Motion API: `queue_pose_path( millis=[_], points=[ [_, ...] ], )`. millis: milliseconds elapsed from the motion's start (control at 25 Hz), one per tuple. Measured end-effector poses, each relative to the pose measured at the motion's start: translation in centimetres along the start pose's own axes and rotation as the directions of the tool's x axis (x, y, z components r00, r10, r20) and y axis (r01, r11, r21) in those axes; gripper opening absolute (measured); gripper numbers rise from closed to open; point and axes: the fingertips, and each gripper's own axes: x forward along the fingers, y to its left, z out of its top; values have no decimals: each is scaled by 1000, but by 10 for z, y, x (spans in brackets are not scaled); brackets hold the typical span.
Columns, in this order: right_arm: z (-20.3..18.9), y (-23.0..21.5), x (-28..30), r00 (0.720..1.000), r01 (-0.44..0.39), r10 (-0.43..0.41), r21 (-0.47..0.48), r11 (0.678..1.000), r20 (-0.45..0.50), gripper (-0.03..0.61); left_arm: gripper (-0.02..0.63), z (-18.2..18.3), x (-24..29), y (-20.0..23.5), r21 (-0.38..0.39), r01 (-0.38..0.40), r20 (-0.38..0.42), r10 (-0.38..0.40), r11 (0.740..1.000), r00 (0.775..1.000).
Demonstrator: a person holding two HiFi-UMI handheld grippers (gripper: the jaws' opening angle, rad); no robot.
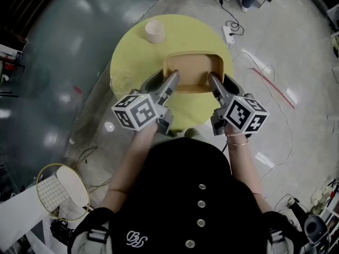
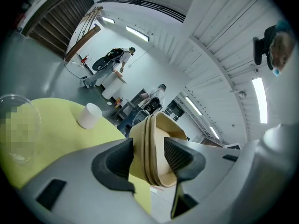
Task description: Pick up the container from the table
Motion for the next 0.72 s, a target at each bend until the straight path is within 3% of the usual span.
queue_pose_path(
  millis=[720],
  points=[
    [-1, -4, -1, 998, 53, -54, -45, 998, -13, 111, 192, -4, 0, 1, -1, 7, -16, -7, 1000, 1000]
  ],
)
